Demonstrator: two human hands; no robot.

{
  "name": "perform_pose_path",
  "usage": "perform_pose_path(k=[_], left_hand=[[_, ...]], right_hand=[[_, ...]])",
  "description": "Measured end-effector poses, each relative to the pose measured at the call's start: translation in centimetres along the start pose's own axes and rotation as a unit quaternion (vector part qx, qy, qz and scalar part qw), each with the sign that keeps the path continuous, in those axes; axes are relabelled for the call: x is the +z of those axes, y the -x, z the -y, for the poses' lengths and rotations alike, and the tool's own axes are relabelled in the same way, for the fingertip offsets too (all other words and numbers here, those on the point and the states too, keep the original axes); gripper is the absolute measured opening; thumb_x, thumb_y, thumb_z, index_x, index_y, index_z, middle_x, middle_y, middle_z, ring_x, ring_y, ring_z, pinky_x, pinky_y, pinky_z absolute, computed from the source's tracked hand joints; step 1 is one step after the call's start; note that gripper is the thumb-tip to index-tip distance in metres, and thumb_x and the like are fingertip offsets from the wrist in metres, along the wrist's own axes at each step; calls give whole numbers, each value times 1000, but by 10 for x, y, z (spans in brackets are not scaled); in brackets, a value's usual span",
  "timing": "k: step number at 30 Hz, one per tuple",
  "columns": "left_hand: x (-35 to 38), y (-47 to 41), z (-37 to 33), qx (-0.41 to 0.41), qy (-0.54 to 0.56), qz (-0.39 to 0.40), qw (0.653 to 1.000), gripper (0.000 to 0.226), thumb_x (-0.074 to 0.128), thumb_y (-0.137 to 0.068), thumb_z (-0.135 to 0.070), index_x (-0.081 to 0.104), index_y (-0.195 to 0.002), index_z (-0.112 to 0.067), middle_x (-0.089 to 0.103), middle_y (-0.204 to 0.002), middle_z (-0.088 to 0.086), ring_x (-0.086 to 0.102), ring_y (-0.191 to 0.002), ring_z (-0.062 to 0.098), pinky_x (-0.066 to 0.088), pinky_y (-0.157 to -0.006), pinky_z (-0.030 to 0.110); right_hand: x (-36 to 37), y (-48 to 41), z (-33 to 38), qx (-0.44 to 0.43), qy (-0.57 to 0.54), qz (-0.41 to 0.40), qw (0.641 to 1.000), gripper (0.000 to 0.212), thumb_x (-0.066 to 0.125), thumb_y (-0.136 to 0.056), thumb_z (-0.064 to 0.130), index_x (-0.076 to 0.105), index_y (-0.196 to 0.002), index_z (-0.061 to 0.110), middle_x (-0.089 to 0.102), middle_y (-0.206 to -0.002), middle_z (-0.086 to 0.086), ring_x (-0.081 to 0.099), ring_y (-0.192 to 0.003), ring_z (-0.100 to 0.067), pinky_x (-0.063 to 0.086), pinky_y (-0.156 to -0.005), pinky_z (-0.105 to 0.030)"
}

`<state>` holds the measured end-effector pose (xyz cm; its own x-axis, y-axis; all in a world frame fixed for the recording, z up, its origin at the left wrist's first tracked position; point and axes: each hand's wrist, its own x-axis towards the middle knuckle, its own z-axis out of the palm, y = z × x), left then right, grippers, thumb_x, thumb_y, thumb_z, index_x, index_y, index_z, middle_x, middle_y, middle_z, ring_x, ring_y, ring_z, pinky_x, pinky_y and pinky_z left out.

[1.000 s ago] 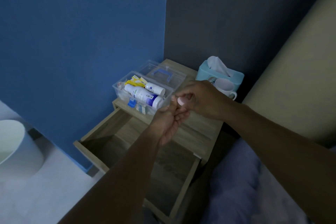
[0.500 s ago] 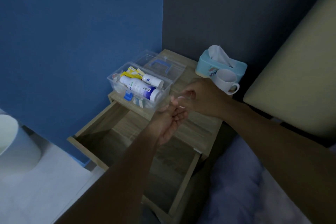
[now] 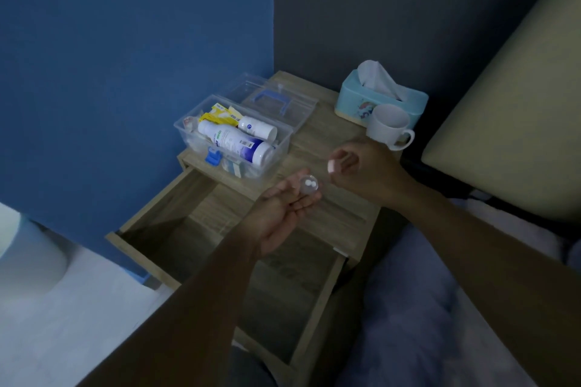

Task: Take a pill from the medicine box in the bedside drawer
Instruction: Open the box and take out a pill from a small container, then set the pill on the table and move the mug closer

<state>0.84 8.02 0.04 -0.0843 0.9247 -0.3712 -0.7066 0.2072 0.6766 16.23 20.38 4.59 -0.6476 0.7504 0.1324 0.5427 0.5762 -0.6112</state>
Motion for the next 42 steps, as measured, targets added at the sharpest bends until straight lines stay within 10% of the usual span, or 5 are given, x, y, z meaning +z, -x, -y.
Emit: perform_pose_path(k=[14,20,30,39,42], left_hand=[[-16,-35,10,71,-154,-29,985,41,70,-85,-11,61,-125,-7,71,-119,7,67,-110,15,55,-88,20],[-24,-52,22,171,-487,-20,856,40,74,-82,-20,61,-119,-14,69,-107,-8,64,-97,-6,50,-80,14],[-43,-69,47,249,-717,-39,650,47,53,-94,-39,50,-137,-19,53,-142,3,25,-147,24,9,-119,49],[-44,-72,39,165,-760,-34,628,89,54,-82,-63,24,-152,-16,18,-162,7,8,-150,24,8,-122,47],[-54,-70,31,139,-814,-3,564,86,40,-90,-63,11,-155,-14,5,-164,8,-1,-151,24,7,-122,46]], right_hand=[[96,67,-72,167,-135,-204,955,20,85,-69,26,69,-81,28,74,-85,14,69,-79,4,52,-70,-8],[102,69,-75,147,-159,-209,954,51,82,-70,18,63,-115,30,71,-101,10,67,-96,-1,50,-83,-8],[101,77,-84,134,-173,-198,955,55,82,-74,15,65,-125,23,70,-118,4,66,-106,3,52,-95,-18],[98,79,-88,131,-198,-171,956,59,82,-71,14,64,-126,26,68,-124,7,66,-113,-2,52,-101,-30],[98,78,-85,147,-208,-171,952,54,79,-73,16,65,-123,29,69,-121,10,66,-111,0,51,-97,-22]])
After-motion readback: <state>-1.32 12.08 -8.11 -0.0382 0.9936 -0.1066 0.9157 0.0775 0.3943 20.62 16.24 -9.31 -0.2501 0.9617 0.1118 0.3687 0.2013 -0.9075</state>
